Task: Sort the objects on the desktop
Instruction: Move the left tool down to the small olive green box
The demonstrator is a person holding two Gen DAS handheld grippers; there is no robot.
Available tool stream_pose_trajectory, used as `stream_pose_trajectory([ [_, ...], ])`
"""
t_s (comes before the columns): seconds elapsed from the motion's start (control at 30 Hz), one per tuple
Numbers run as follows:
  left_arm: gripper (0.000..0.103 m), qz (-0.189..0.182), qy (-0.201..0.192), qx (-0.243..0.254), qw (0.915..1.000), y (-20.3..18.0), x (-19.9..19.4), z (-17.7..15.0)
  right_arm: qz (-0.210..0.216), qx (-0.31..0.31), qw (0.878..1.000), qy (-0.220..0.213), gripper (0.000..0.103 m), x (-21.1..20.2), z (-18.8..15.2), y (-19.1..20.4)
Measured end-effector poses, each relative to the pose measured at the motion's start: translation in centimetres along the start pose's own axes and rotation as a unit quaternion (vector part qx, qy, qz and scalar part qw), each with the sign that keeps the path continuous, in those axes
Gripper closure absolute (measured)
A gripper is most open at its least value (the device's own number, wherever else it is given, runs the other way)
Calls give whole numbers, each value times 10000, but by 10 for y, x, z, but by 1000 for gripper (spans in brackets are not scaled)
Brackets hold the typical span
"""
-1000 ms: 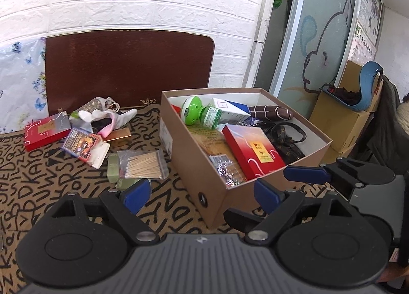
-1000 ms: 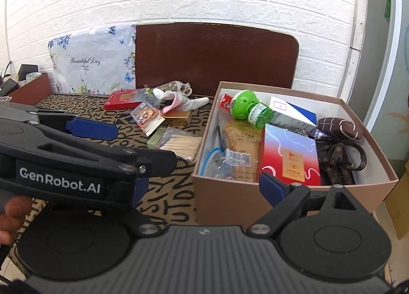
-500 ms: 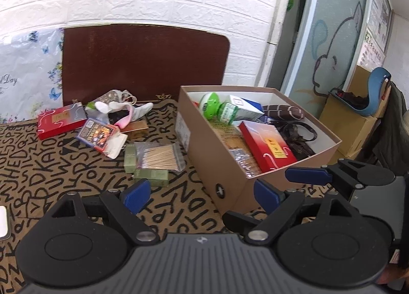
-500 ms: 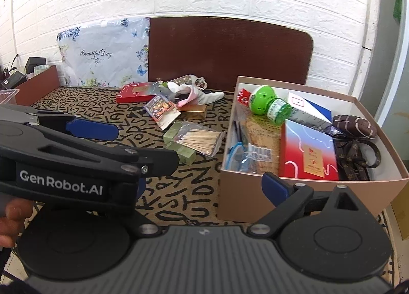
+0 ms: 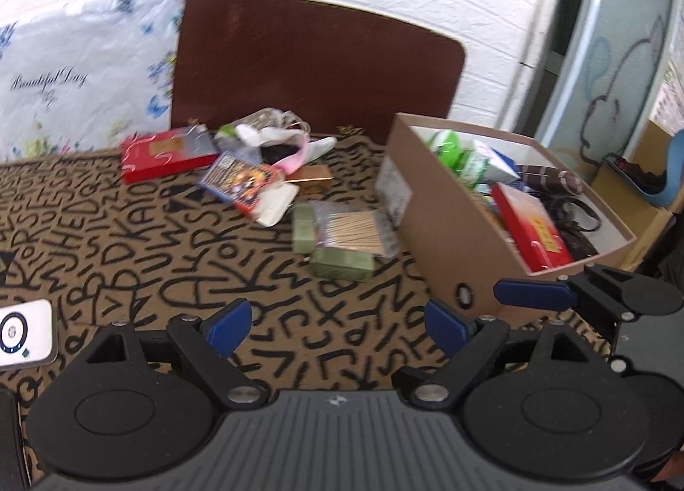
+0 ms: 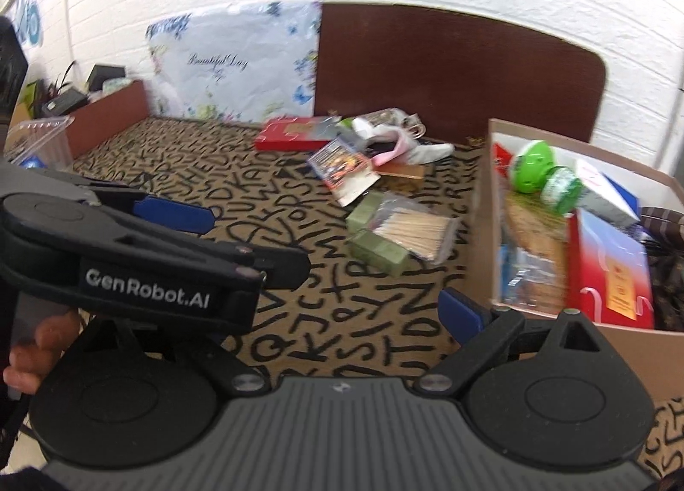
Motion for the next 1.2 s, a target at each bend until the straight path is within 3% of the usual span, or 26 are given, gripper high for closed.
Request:
stream_pose_trajectory([
  [0.23, 12, -39, 110, -192, 9997, 20, 20, 7, 232, -179, 9995, 98, 8, 31, 6, 10],
  [0.6, 15, -200, 226, -330, 9990, 39, 73, 33, 14, -777, 9970, 42, 10, 87, 17, 7],
  [0.7, 22, -246, 314, -376, 9985, 43, 92, 41, -42, -920, 9957, 95, 19, 100, 19, 4],
  [0.97, 36, -379, 415, -456, 9974, 46, 131, 56, -185, -985, 9946, 264, 24, 130, 21, -9],
  [1.07, 40, -431, 451, -471, 9969, 44, 143, 61, -241, -939, 9948, 303, 34, 137, 20, -13],
  [1.2, 51, -480, 572, -468, 9961, 42, 161, 64, -277, -912, 9947, 383, 34, 147, 17, -19],
])
Point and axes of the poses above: each gripper's, at about its wrist camera, not at the fingertips, and x roughly the way its jaws point, y to its left, z to its top, the point moved 4 cm from there along x, roughly the way its jaws point, and after that the axes turned 7 degrees about -x, right-handed, at the moved point
